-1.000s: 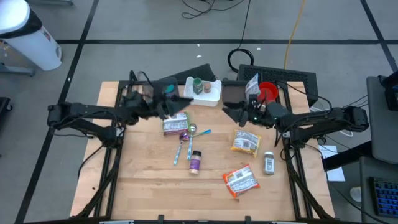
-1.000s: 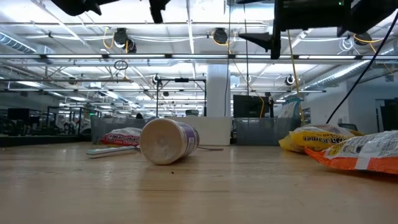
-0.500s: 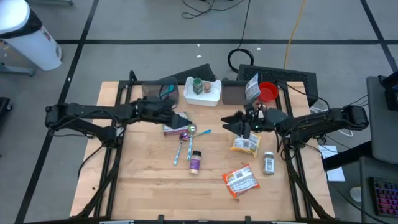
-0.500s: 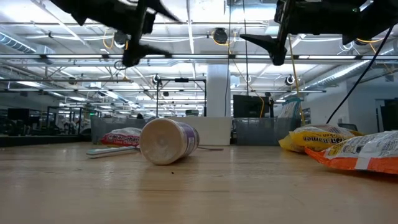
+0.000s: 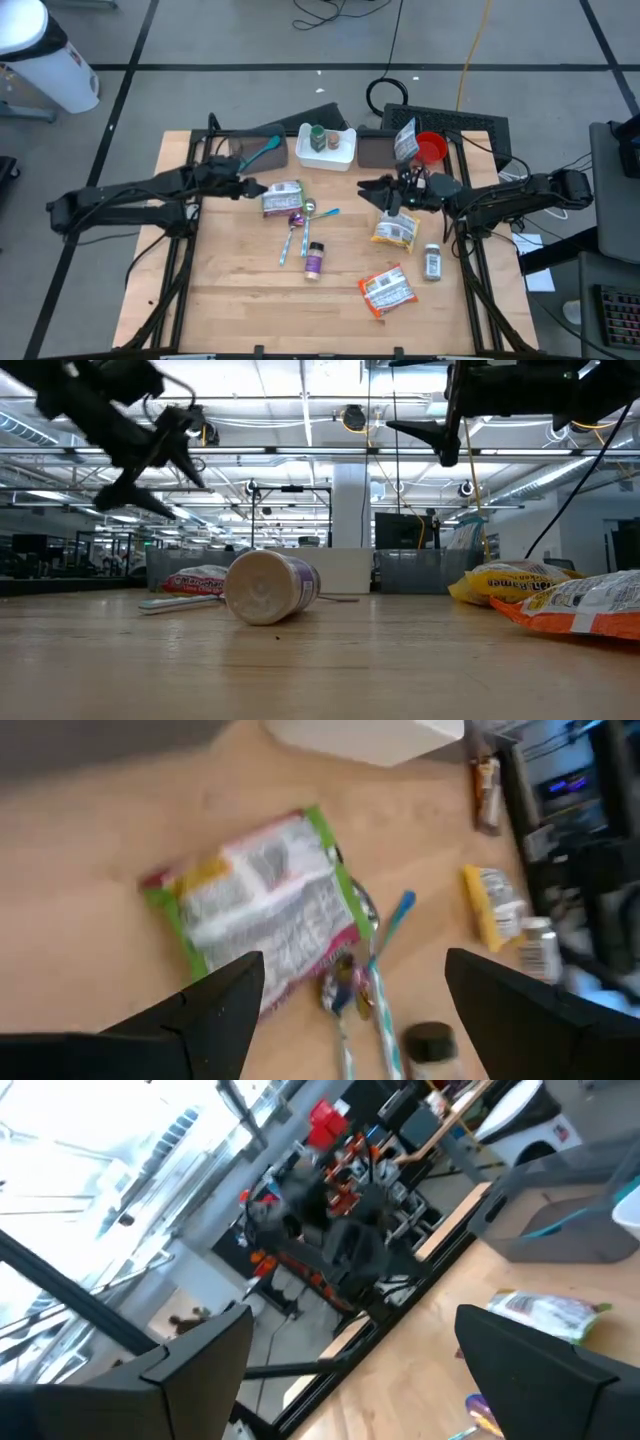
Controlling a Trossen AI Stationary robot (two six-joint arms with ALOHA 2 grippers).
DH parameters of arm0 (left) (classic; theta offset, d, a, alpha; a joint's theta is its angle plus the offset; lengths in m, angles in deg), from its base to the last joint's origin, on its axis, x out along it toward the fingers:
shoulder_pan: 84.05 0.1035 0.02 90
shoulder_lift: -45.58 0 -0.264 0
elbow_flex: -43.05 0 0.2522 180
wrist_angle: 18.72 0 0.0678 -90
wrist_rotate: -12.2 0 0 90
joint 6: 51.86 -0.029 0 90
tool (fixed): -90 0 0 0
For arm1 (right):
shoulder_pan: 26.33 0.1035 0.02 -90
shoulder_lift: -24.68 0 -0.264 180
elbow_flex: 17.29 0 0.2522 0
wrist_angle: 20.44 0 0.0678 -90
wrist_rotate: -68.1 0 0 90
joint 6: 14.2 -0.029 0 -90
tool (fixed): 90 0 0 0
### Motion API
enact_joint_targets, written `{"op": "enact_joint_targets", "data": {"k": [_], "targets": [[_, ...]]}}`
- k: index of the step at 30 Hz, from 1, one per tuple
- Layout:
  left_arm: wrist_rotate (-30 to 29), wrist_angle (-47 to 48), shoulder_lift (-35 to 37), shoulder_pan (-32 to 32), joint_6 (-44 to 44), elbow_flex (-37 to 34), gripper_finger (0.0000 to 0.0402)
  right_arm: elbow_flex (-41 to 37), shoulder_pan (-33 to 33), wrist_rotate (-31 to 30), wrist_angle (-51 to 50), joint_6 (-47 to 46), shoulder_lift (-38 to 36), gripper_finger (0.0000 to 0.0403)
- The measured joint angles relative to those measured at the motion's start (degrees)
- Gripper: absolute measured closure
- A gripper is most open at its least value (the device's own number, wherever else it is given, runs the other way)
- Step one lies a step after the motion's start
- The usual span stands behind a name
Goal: Pick & Place Food Item
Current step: Put the green noodle pack into the right black bin
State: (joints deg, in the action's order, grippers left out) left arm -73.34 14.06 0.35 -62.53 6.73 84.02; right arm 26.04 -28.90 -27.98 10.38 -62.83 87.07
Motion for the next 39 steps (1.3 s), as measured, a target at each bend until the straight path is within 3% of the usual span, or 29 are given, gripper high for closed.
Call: {"op": "enact_joint_targets", "data": {"k": [4, 10, 19, 28, 35, 39], "targets": [[1.7, -9.8, 5.8, 0.6, 6.7, -10.0, 0.008, 0.0, -0.5, -0.1, 0.3, -0.3, 0.0, 0.0062], [0.0, -13.3, 9.1, 0.6, 12.5, -17.8, 0.008, 0.0, -2.4, -0.3, 0.2, -2.1, 0.0, 0.0062], [-3.5, -13.1, 8.9, 1.8, 14.7, -20.3, 0.008, 0.0, -5.6, -0.2, 0.3, -4.7, 0.0, 0.0062], [-0.4, -12.7, 8.8, 5.7, 13.4, -22.2, 0.008, 0.0, -5.7, -0.1, 0.2, -4.7, 0.0, 0.0062], [0.2, -14.1, 4.5, 6.2, 12.2, -22.4, 0.008, 0.0, -5.7, -0.1, 0.2, -4.3, 0.0, 0.0062], [2.0, -19.4, -0.3, 6.2, 10.7, -22.4, 0.008, 0.0, -5.7, -0.2, 0.2, -4.3, 0.0, 0.0062]]}}
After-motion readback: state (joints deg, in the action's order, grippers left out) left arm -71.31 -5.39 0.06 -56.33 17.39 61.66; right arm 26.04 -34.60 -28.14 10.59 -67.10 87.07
